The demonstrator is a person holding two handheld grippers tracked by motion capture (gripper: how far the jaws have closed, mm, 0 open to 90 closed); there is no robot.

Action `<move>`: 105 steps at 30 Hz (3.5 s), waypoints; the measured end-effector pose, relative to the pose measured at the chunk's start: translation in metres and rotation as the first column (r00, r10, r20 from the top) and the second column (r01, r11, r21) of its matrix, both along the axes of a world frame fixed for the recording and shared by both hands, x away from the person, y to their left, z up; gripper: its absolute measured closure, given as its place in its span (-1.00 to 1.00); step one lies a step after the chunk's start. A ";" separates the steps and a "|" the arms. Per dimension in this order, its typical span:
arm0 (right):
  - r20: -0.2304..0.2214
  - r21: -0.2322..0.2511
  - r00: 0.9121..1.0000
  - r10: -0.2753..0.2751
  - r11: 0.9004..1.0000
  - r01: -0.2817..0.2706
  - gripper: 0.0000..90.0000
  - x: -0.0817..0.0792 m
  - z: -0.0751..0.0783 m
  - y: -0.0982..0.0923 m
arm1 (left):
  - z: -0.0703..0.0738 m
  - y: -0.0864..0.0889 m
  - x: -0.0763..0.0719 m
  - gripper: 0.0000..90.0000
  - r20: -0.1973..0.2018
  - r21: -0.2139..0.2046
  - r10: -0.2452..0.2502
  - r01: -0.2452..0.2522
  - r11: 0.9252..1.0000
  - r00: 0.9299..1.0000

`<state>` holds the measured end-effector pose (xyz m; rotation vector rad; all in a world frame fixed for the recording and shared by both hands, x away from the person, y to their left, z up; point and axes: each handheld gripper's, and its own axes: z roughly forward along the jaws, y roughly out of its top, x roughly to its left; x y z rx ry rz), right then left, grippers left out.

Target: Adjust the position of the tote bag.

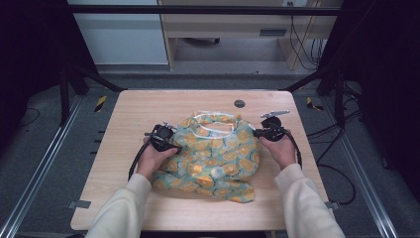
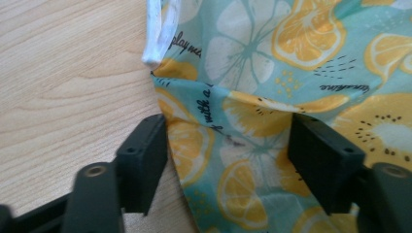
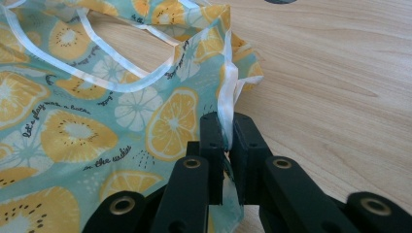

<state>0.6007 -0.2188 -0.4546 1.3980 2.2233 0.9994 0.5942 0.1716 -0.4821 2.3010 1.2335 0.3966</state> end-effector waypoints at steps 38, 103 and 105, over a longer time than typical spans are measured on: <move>0.233 0.015 0.972 0.024 0.999 -0.028 0.98 -0.042 0.052 0.004 | 0.062 0.027 -0.044 1.00 0.245 -0.070 -0.012 0.030 0.997 0.969; 0.460 0.099 0.888 -0.002 0.994 -0.049 0.99 -0.175 0.058 -0.015 | 0.093 0.040 -0.120 1.00 0.445 -0.151 -0.050 0.130 0.980 0.894; 0.460 0.107 0.888 -0.003 0.993 -0.052 0.99 -0.179 0.056 -0.014 | 0.090 0.042 -0.124 1.00 0.445 -0.158 -0.051 0.134 0.978 0.894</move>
